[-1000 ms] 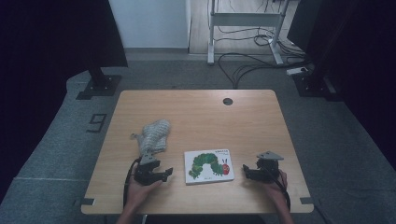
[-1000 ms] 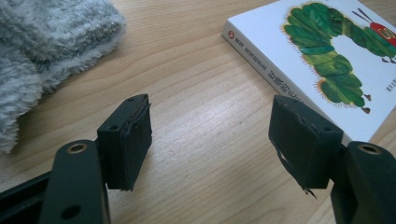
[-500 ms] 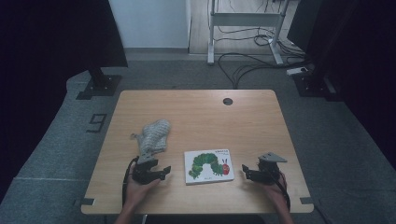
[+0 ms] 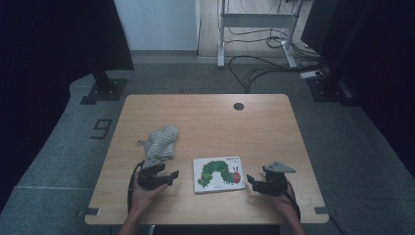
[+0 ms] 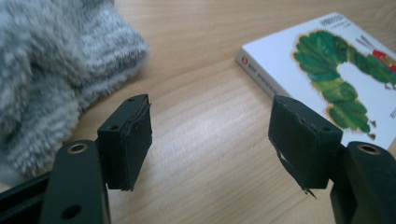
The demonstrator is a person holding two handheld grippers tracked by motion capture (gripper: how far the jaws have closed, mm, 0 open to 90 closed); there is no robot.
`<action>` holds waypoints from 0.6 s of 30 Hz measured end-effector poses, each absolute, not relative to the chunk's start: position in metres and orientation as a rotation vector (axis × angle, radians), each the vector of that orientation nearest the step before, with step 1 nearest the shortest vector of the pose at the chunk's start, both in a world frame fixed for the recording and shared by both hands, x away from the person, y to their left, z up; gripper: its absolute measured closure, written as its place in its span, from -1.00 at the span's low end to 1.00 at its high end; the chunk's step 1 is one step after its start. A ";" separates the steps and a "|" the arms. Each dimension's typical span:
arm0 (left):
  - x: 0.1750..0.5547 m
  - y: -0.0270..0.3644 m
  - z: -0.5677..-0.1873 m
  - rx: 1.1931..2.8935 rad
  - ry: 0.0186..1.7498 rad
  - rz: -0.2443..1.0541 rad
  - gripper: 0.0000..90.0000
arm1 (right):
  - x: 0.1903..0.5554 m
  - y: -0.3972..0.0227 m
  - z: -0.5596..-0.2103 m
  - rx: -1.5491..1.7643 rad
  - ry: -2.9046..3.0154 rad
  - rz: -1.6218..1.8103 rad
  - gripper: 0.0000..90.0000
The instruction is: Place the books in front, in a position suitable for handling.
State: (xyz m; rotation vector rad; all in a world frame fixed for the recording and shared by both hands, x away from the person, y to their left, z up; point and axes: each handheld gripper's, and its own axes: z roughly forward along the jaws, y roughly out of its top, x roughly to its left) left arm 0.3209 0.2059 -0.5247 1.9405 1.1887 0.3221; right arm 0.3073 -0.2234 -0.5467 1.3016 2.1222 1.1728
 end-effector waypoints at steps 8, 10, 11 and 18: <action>0.328 0.209 -0.522 1.930 1.200 0.345 -0.31 | 0.309 -0.206 -0.550 1.266 2.185 1.151 -0.53; 0.328 0.209 -0.521 1.931 1.200 0.347 -0.31 | 0.308 -0.203 -0.550 1.263 2.198 1.156 -0.52; 0.329 0.209 -0.521 1.931 1.200 0.353 -0.31 | 0.308 -0.203 -0.550 1.263 2.198 1.156 -0.52; 0.327 0.216 -0.511 1.921 1.211 0.414 -0.31 | 0.306 -0.191 -0.553 1.237 2.254 1.198 -0.51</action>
